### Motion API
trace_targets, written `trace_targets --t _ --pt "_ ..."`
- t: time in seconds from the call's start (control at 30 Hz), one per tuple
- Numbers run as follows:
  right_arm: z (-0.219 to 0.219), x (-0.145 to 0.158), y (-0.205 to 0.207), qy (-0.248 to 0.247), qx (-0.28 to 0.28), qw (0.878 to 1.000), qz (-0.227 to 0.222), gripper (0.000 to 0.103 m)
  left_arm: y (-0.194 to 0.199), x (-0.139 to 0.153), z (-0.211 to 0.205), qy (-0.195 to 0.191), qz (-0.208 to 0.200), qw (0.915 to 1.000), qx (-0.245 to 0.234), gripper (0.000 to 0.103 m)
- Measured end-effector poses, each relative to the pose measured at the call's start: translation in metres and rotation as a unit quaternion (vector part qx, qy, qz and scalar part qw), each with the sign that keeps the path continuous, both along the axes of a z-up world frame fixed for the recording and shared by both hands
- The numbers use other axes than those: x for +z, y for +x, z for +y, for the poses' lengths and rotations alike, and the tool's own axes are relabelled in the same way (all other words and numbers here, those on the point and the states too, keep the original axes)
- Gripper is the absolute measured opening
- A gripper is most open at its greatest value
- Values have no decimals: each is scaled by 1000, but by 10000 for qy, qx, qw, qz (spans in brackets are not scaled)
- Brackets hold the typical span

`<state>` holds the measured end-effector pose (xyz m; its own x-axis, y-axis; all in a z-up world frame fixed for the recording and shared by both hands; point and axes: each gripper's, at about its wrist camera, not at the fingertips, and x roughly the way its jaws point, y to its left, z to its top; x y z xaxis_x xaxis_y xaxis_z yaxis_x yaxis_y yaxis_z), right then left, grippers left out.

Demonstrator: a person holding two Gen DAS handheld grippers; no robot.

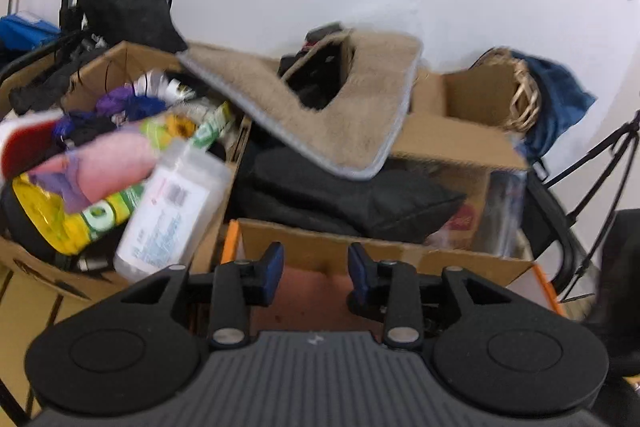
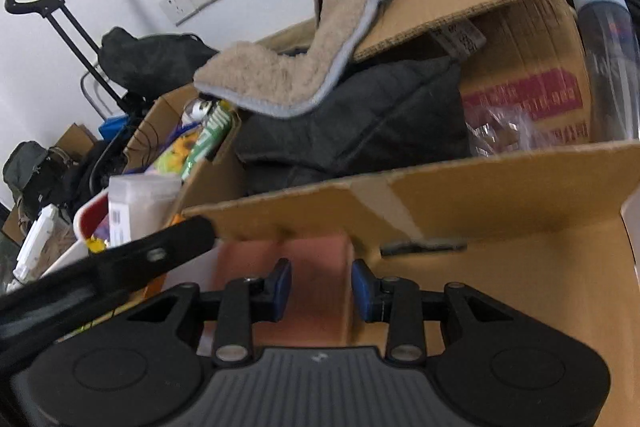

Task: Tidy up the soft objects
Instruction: 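Carry the pink sponge block into the cardboard box and open both grippers, then move both grippers back over the soft toys on the table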

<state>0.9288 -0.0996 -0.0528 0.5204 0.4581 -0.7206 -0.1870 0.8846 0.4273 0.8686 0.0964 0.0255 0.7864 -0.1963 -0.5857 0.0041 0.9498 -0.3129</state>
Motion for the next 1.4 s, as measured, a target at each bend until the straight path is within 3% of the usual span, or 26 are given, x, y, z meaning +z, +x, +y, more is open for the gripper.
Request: trace_targets --t 0.1,0.3,0.43,0.57,0.73,0.83,1.0,1.1,1.4 --pt "-7 14 -9 66 14 10000 -10 34 -17 23 7 94 -137 9999 -33 39" --pt "-57 93 -79 40 -82 9972 -742 42 -79 79 4 311 -358 9989 23 48" --pt "-100 136 -171 -19 -100 9940 -1094 53 -180 108 3 268 -971 9946 -240 73" --pt "-138 152 -280 -134 56 9866 -1625 66 -289 109 0 605 -1571 9846 -472 78" --pt "-160 126 -407 -912 165 9691 -2288 69 -408 80 -7 1009 -1993 9745 -206 82" --pt "-165 96 -471 -1267 99 9564 -2629 75 -464 53 -7 840 -1915 9779 44 84" --pt "-164 45 -548 -1175 -79 9572 -2645 77 -538 0 -8 729 -1661 9817 581 90" --pt "-160 28 -578 -1187 -117 9545 -2734 78 -550 -16 -7 608 -1294 9892 319 90" --pt "-146 23 -583 -1047 50 9583 -2660 76 -518 -22 -22 393 -1362 9899 22 88"
